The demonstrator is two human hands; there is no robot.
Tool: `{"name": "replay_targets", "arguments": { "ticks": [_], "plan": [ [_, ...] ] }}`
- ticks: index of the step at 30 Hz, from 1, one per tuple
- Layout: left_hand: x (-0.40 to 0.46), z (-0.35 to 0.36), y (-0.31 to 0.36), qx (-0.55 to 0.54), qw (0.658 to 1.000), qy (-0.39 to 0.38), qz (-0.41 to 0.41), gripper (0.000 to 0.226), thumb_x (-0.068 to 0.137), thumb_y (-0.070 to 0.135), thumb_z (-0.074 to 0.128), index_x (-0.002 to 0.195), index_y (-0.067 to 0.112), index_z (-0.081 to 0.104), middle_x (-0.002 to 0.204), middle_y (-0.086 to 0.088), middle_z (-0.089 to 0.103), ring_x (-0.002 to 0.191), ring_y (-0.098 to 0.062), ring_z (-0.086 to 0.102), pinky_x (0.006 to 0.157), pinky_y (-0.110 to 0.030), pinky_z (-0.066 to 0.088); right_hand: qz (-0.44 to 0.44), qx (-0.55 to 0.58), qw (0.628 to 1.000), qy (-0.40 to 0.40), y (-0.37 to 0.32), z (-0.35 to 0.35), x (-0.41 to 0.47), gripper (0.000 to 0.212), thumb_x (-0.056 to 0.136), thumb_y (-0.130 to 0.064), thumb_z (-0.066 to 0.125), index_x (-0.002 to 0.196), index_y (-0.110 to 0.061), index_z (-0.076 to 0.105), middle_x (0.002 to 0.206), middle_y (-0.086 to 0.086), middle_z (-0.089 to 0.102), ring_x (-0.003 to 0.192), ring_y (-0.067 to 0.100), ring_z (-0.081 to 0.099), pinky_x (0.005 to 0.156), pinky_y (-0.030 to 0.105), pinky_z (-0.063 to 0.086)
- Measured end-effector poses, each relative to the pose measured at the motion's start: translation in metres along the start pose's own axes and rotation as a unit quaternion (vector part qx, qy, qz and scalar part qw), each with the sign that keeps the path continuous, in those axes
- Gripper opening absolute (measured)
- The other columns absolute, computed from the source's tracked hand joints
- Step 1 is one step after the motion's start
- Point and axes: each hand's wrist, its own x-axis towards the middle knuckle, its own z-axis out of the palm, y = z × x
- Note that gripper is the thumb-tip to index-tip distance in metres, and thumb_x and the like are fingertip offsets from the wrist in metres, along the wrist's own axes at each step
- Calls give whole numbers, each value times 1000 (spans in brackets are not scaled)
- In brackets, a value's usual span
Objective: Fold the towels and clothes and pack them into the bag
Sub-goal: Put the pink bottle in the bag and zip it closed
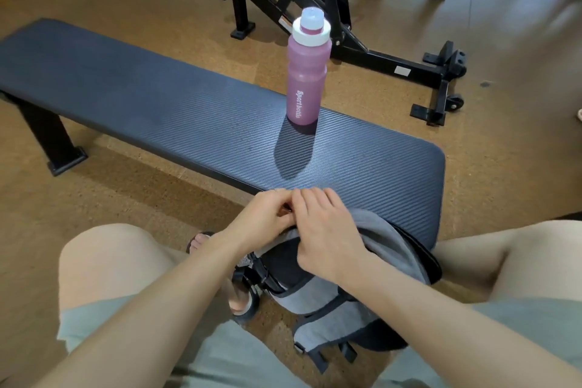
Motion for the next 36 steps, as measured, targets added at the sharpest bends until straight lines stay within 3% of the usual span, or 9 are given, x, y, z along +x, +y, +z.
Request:
{"name": "replay_targets", "arguments": {
  "ticks": [6, 10, 15, 19, 21, 23, 27, 31, 36],
  "plan": [
    [5, -28, 11, 35, 996, -61, -47, 18, 87, 17, 68, 90, 31, 57, 94, 11, 67, 86, -7, 63, 86, -42, 54, 54, 106, 991, -68, 27, 2, 20, 78, 73, -33, 60, 147, -17, 40, 121, 1, 56, 114, 25, 54, 100, 36, 40],
    [18, -75, 24, 84, 989, -62, -101, 26, 93, 31, 68, 117, 27, 59, 112, 10, 66, 97, -8, 64, 92, -35, 52, 55, 133, 983, -110, 34, -2, 29, 81, 79, -33, 65, 152, -21, 33, 127, 0, 51, 116, 24, 52, 97, 35, 39],
    [49, -98, 28, 111, 987, -33, -115, 62, 91, 34, 70, 147, 26, 43, 135, -3, 60, 115, -19, 62, 95, -31, 46, 120, 230, 956, -138, 45, -14, 60, 86, 80, -28, 68, 156, -21, 27, 139, 9, 49, 128, 28, 51, 105, 41, 44],
    [74, -91, 35, 55, 992, -16, -115, 87, 90, 35, 74, 158, 28, 21, 150, -8, 49, 128, -21, 56, 100, -29, 42, 256, 411, 874, -46, 70, -36, 101, 83, 84, -18, 73, 156, -20, 30, 127, 7, 54, 111, 22, 58, 86, 29, 43],
    [85, -88, 36, 22, 992, -1, -126, 94, 89, 34, 76, 160, 27, 15, 151, -9, 46, 129, -22, 55, 105, -33, 43, 291, 459, 838, 43, 87, -48, 124, 94, 81, -22, 78, 158, -21, 23, 140, 8, 50, 122, 23, 56, 98, 37, 46],
    [93, -88, 33, 2, 990, 12, -144, 98, 88, 35, 76, 161, 25, 12, 152, -8, 45, 125, -23, 58, 106, -37, 44, 272, 467, 836, 98, 97, -59, 145, 109, 75, -29, 84, 160, -28, 14, 158, 8, 36, 141, 25, 43, 114, 46, 40],
    [98, -91, 30, -16, 987, 23, -160, 93, 89, 35, 74, 160, 28, 14, 149, -1, 46, 111, -18, 64, 103, -40, 48, 247, 481, 828, 149, 99, -67, 183, 123, 61, -45, 89, 158, -33, 13, 159, 1, 35, 146, 23, 36, 116, 52, 37],
    [89, -98, 28, -34, 987, 26, -154, 93, 89, 34, 75, 160, 32, 15, 145, 2, 46, 107, -14, 65, 96, -40, 53, 260, 506, 803, 177, 99, -65, 206, 96, 64, -45, 88, 143, -25, 37, 133, -4, 56, 124, 19, 55, 104, 50, 50],
    [64, -110, 27, -64, 985, 63, -149, 100, 83, 35, 82, 158, 36, 16, 140, 5, 45, 112, -11, 61, 85, -28, 51, 227, 507, 813, 175, 69, -74, 192, 67, 66, -42, 86, 121, -29, 51, 114, -12, 64, 108, 12, 62, 94, 43, 54]
  ]
}}
